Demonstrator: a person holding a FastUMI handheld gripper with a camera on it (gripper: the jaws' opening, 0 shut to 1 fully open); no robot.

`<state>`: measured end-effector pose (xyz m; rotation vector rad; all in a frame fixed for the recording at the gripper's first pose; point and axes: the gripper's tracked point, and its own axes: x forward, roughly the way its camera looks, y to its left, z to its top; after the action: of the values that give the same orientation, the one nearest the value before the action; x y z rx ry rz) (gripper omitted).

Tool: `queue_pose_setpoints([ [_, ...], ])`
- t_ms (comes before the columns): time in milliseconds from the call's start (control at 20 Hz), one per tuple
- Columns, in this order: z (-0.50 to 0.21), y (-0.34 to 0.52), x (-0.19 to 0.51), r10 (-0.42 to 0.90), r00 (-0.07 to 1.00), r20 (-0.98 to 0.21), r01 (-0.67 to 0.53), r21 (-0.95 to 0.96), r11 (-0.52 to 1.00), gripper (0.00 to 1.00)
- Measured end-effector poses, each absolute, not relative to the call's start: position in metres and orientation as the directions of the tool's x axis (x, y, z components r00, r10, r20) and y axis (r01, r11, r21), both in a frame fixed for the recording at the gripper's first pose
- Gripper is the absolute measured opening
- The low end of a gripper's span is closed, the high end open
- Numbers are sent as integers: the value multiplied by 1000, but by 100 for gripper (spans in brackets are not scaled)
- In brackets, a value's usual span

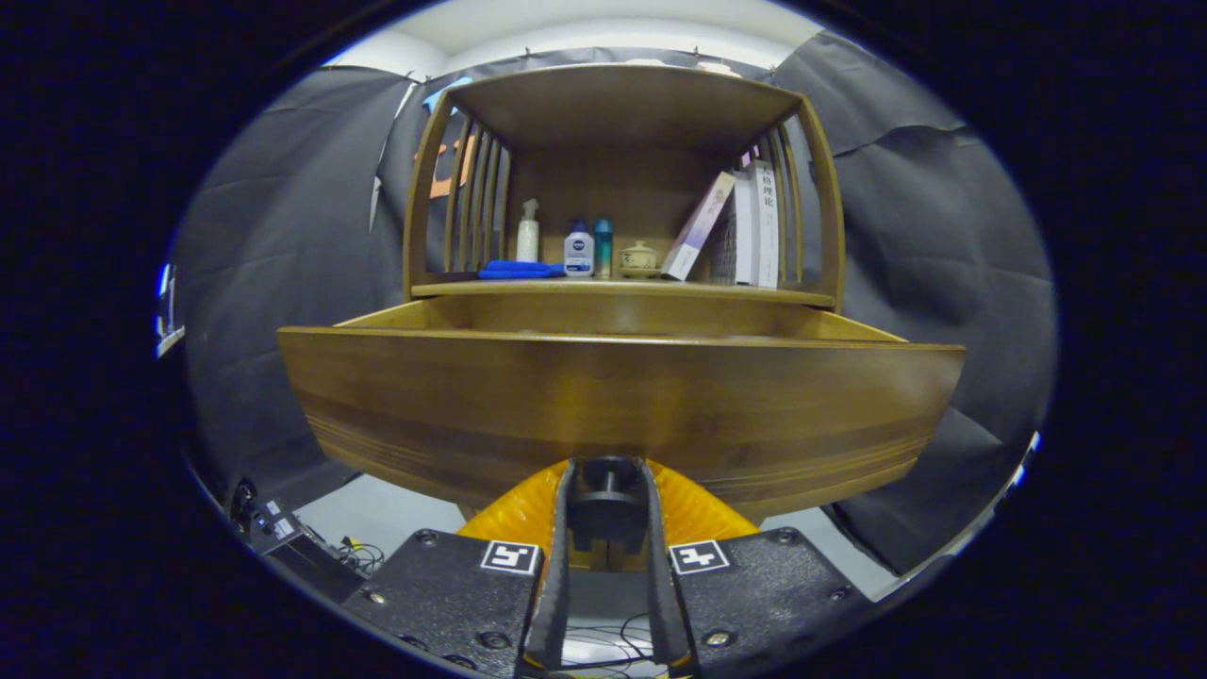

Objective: Pull open the drawer, take out the items inside it, and place them on the countertop above the cabinet.

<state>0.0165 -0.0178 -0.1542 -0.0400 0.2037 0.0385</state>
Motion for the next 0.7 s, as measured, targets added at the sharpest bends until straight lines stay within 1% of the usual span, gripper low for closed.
queue_pose_setpoints([
  [350, -157, -17, 13, 16, 976, -215, -27, -52, 998, 37],
  [500, -158, -15, 1, 38, 972, -232, -56, -72, 996, 70],
  [600, -151, -22, -8, 26, 974, -223, -46, -87, 995, 91],
  [650, -140, -24, -18, 30, 977, -212, -48, -77, 996, 100],
  [700, -132, -23, -23, 40, 976, -212, -55, -66, 996, 100],
])
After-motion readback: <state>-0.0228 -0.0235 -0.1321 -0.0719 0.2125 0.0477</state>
